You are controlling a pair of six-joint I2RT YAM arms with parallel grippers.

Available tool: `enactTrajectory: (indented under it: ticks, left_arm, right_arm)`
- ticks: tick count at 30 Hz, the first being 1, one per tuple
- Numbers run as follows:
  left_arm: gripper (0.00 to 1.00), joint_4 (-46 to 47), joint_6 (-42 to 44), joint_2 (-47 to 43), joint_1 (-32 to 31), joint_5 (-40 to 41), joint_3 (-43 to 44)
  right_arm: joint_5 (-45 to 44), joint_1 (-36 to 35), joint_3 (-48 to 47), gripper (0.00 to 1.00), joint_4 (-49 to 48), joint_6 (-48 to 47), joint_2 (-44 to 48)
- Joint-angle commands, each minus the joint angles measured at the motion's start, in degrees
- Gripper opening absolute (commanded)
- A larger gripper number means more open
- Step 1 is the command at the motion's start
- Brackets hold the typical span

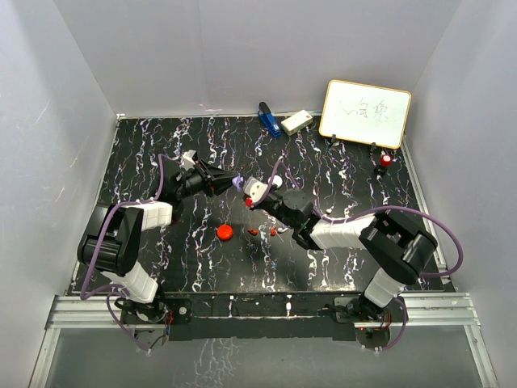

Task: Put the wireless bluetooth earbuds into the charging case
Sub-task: Place the earbud in the charging case.

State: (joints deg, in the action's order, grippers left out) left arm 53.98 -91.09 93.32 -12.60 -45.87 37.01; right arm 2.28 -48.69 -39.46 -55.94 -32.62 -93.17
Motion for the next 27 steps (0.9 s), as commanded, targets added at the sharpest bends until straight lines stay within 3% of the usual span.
enactTrajectory:
  ticks: [1,27]
  left_arm:
    - [0.00,1.44,-1.55,-2.26,-0.21,-0.11,0.65]
    - [0.00,2.94,-1.64,0.11,-0.25,0.05,0.79]
  right_arm:
    - [-0.43,0.08,-0.92,0.10,-0.40,2.23,1.28]
    - [0.89,0.08,-1.07,0.34,0.17,5.04,3.31]
